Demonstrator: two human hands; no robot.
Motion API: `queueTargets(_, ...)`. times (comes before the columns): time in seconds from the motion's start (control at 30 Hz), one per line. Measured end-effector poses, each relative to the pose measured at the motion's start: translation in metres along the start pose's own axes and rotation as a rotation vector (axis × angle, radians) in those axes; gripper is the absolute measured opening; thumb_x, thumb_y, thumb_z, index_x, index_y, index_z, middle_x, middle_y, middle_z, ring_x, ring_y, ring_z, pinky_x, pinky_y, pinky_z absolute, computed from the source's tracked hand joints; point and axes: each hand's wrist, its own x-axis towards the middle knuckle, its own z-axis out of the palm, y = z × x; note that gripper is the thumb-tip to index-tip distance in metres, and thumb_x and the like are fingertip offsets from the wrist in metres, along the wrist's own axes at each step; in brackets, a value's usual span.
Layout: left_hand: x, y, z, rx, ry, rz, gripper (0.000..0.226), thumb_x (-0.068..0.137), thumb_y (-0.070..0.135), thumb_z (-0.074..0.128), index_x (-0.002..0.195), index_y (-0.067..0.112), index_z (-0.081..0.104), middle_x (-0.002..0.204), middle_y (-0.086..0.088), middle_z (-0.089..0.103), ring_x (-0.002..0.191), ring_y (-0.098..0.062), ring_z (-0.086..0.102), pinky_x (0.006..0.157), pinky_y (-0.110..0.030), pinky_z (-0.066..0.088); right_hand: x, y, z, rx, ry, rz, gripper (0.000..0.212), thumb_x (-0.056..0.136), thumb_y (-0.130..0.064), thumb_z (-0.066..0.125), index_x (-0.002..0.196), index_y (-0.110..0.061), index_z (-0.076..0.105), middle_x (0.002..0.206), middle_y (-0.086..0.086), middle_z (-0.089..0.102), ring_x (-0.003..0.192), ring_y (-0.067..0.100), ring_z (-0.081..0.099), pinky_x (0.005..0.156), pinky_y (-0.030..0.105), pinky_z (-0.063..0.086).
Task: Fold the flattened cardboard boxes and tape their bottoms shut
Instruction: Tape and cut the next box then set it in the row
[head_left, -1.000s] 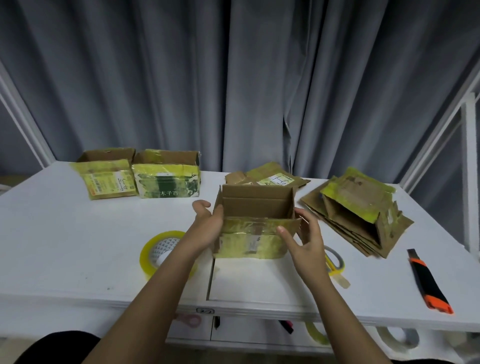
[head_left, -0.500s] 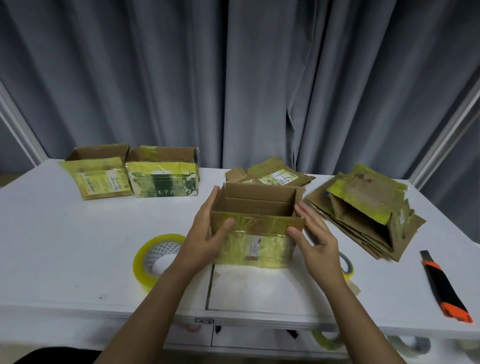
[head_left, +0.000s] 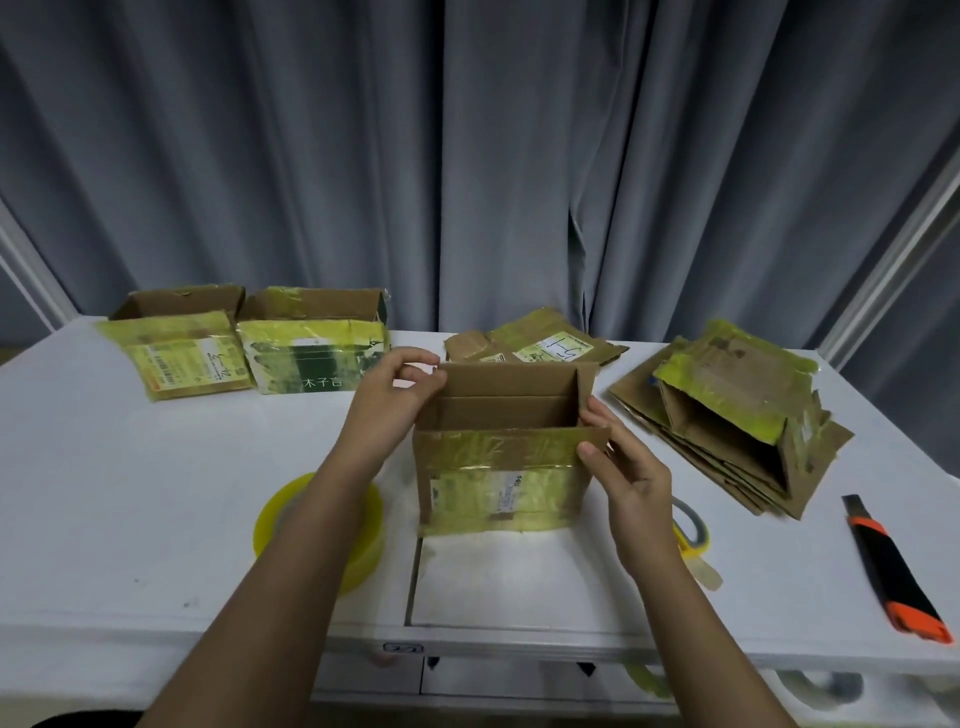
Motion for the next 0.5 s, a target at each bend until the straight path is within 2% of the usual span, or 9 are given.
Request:
queueTargets(0.07, 0.009, 0.003, 0.002, 0.164, -0.017, -0.032, 0.015, 0.086, 0.029, 0.067, 0.092, 0.018, 0.059, 0.076, 0.004, 0.053, 0.072, -0.011, 0.054, 0.058, -0.024, 0.041, 0.001, -0.001, 0.005, -0.009, 0.038, -0.046, 0.032, 0.083, -0.01, 0.064, 0.105, -0.032, 0.072, 0.13, -0.003, 0.061, 0.127, 0.009, 0.051, 0.106, 0.039, 0.043)
queueTargets(0.13, 0.016, 0.006, 0.004, 0.419, -0.007, -0.054, 0.03, 0.081, 0.042, 0.07, 0.081, 0.015, 0.055, 0.075, 0.003, 0.056, 0.07, -0.012, 0.055, 0.061, -0.028, 0.043, 0.001, -0.001, 0.009, -0.009, 0.058, -0.063, 0.025, 0.082, -0.013, 0.062, 0.103, -0.024, 0.069, 0.128, -0.003, 0.063, 0.125, 0.01, 0.053, 0.104, 0.038, 0.044)
queueTargets(0.23, 0.026, 0.013, 0.003, 0.757, -0.051, -0.078, 0.048, 0.086, 0.051, 0.057, 0.06, 0.012, 0.053, 0.057, -0.003, 0.059, 0.058, -0.017, 0.057, 0.06, -0.027, 0.044, 0.001, 0.001, 0.008, -0.026, 0.062, -0.07, 0.013, 0.085, -0.012, 0.068, 0.098, -0.015, 0.067, 0.126, -0.004, 0.064, 0.123, 0.01, 0.054, 0.102, 0.034, 0.045)
queueTargets(0.33, 0.033, 0.016, 0.001, 0.799, -0.059, -0.198, 0.059, 0.094, 0.047, 0.041, 0.053, 0.008, 0.056, 0.033, 0.001, 0.051, 0.05, -0.016, 0.056, 0.059, -0.026, 0.042, -0.001, 0.001, 0.006, -0.049, 0.062, -0.069, 0.013, 0.086, -0.015, 0.065, 0.09, -0.004, 0.062, 0.122, -0.008, 0.066, 0.119, 0.008, 0.057, 0.095, 0.023, 0.047)
queueTargets(0.4, 0.033, 0.015, 0.004, 0.815, -0.045, -0.241, 0.055, 0.095, 0.044, 0.039, 0.059, 0.007, 0.059, 0.036, 0.002, 0.055, 0.053, -0.016, 0.058, 0.058, -0.026, 0.039, -0.002, 0.001, 0.007, -0.041, 0.061, -0.071, 0.012, 0.088, -0.014, 0.065, 0.087, -0.004, 0.059, 0.121, -0.007, 0.066, 0.119, 0.009, 0.057, 0.093, 0.017, 0.045)
queueTargets(0.5, 0.031, 0.011, 0.01, 0.826, 0.078, -0.086, 0.032, 0.092, 0.038, 0.048, 0.073, 0.014, 0.057, 0.069, -0.002, 0.061, 0.072, -0.022, 0.06, 0.063, -0.027, 0.04, -0.002, 0.002, 0.006, -0.033, 0.059, -0.066, 0.009, 0.085, -0.017, 0.061, 0.085, -0.008, 0.057, 0.121, -0.008, 0.066, 0.119, 0.009, 0.058, 0.094, 0.019, 0.046)
